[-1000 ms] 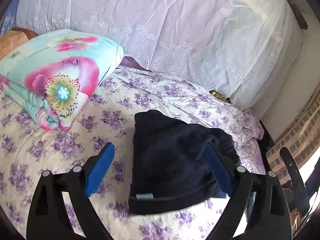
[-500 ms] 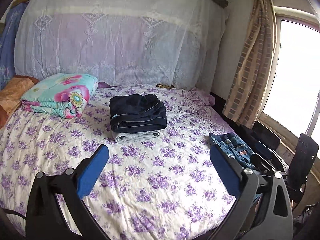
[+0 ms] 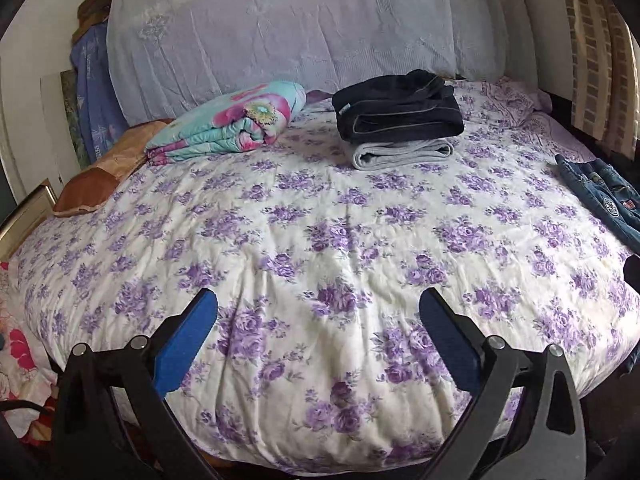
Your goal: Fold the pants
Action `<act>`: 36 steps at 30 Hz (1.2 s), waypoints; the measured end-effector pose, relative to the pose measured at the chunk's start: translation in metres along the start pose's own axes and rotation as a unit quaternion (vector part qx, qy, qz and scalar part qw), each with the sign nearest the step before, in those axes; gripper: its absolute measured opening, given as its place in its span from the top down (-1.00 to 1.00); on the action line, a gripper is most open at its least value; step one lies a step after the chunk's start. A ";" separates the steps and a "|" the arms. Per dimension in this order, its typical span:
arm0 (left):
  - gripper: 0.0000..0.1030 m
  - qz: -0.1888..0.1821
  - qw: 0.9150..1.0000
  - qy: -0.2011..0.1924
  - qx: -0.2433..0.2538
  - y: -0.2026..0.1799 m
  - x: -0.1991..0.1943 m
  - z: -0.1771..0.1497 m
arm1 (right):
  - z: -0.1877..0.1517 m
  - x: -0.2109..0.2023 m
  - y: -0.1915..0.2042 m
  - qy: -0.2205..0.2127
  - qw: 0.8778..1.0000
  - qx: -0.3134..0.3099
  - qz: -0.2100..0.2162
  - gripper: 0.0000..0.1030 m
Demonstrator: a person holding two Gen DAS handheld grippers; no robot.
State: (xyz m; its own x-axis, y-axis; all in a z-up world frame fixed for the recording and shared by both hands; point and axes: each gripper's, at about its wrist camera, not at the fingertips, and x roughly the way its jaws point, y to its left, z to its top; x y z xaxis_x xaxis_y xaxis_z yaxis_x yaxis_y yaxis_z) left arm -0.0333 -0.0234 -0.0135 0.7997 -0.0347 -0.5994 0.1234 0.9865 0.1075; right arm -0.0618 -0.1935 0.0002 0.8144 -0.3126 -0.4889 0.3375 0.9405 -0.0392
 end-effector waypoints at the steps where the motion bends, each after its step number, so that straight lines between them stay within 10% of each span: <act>1: -0.91 -0.003 1.000 0.001 -0.002 0.000 0.002 0.000 | -0.001 0.002 0.003 0.000 1.000 -0.008 -0.015 -0.93; 10: -0.91 0.033 0.999 0.008 0.000 0.005 0.011 0.001 | -0.004 0.018 -0.002 0.014 1.000 0.001 -0.022 -0.93; 36: -0.90 -0.014 0.999 0.050 -0.007 0.001 0.026 0.001 | -0.008 0.023 -0.006 0.016 1.000 0.003 -0.018 -0.93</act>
State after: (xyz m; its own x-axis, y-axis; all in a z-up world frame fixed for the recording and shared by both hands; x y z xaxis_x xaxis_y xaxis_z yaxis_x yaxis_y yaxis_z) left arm -0.0117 -0.0231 -0.0288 0.7329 -0.0462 -0.6788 0.1354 0.9876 0.0790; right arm -0.0488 -0.2051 -0.0181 0.7861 -0.3410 -0.5156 0.3690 0.9280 -0.0512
